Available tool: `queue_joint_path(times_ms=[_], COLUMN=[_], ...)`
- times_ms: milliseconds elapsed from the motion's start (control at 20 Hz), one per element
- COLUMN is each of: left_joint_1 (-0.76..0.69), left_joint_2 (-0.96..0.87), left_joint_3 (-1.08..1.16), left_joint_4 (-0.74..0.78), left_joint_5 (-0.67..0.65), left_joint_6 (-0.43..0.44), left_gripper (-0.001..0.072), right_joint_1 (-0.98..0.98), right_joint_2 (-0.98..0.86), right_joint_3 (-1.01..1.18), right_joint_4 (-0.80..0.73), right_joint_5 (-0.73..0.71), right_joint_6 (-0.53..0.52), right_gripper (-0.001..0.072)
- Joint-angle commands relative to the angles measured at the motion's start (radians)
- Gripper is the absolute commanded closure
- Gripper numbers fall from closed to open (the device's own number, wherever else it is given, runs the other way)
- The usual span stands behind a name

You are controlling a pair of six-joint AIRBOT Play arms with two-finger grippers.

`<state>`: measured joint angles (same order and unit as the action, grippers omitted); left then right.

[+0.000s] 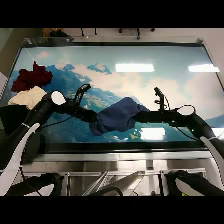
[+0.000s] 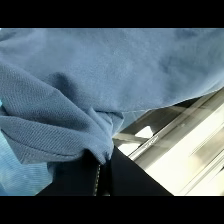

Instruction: Fold the shirts.

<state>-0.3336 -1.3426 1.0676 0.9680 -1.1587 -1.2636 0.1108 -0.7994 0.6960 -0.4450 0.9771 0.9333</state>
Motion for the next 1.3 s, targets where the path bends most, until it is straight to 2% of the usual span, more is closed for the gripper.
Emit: queue_joint_path(times_ms=[0, 150, 350, 500, 600, 750, 900, 1050, 1150, 1250], left_joint_1=[0.000, 0.013, 0.124, 0.212, 0.257, 0.335, 0.414, 0.435, 0.400, 0.330], left_joint_2=[0.000, 0.086, 0.341, 0.517, 0.604, 0.664, 0.660, 0.579, 0.493, 0.399], left_joint_3=[0.006, 0.025, 0.263, 0.521, 0.695, 0.838, 0.803, 0.635, 0.483, 0.312], left_joint_4=[0.000, 0.002, -0.001, 0.000, 0.000, 0.002, -0.003, -0.110, -0.189, -0.172], left_joint_5=[-0.008, -0.036, -0.170, -0.209, -0.207, -0.205, -0.219, -0.261, -0.278, -0.250], left_joint_6=[0.002, 0.031, 0.021, 0.012, -0.002, -0.001, -0.001, 0.000, 0.019, 0.052], left_gripper=[0.0689, 0.0690, 0.0690, 0.0690, 0.0689, 0.0690, 0.0690, 0.0689, 0.0689, 0.0690], right_joint_1=[0.001, -0.003, -0.095, -0.138, -0.138, -0.139, -0.164, -0.198, -0.192, -0.162], right_joint_2=[0.071, 0.158, 0.273, 0.290, 0.288, 0.288, 0.230, 0.039, -0.107, -0.245], right_joint_3=[0.016, 0.104, 0.494, 0.862, 1.055, 1.172, 1.171, 1.146, 1.074, 0.966], right_joint_4=[0.003, 0.012, 0.006, -0.131, -0.232, -0.304, -0.296, -0.192, -0.133, -0.134], right_joint_5=[0.000, 0.000, 0.006, 0.061, 0.083, 0.084, 0.154, 0.358, 0.439, 0.441], right_joint_6=[0.021, 0.020, -0.017, -0.020, 0.014, 0.008, -0.003, 0.010, 0.027, 0.023], right_gripper=[0.0698, 0.0698, 0.0698, 0.0698, 0.0698, 0.0698, 0.0698, 0.0697, 0.0697, 0.0697])
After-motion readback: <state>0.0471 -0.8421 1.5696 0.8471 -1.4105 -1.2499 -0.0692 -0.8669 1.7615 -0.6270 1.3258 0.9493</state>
